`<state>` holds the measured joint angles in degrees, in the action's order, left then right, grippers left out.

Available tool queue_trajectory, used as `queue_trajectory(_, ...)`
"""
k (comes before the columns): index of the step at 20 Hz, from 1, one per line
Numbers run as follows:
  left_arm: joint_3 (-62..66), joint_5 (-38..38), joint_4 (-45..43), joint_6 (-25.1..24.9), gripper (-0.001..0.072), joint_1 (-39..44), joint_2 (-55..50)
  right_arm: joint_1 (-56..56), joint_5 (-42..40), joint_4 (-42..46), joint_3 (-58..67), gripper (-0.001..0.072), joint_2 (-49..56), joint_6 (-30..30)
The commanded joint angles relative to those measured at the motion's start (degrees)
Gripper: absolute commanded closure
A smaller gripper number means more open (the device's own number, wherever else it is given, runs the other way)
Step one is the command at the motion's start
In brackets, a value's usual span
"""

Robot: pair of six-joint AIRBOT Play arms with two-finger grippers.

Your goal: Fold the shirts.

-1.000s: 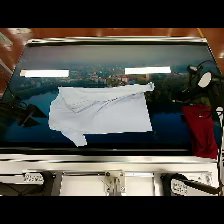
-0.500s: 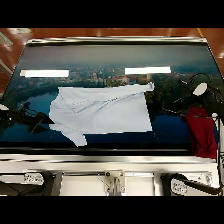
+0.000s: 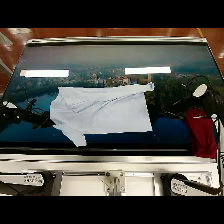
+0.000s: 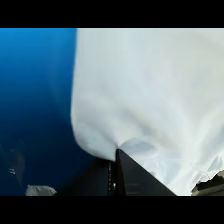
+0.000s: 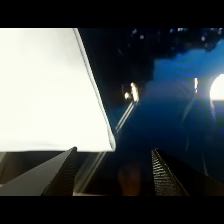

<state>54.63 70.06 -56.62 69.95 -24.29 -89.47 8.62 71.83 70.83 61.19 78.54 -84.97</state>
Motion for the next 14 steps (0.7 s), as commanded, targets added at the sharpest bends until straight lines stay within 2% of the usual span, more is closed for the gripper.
queue_trajectory(1, 0.02, 1.7, 0.11, -2.03, 0.0668, 0.35, 1.7, 2.21, 3.13, -3.13, -4.74, 0.0117, 0.0, 2.08)
queue_trajectory(3, 0.02, 2.03, 0.13, -2.82, 0.0668, 0.35, 3.56, 4.55, 2.56, -7.21, -9.75, 0.0052, 0.0, 2.1)
queue_trajectory(8, 0.02, 2.23, 0.13, -3.34, 0.0668, 0.35, 7.63, 3.43, -5.03, -10.01, -16.02, 0.0053, 0.07, 1.18)
queue_trajectory(14, 0.02, 3.39, 0.15, -3.34, 0.0668, 0.35, 8.07, -5.55, -15.56, -15.87, -16.31, 0.0056, 5.49, -0.85)
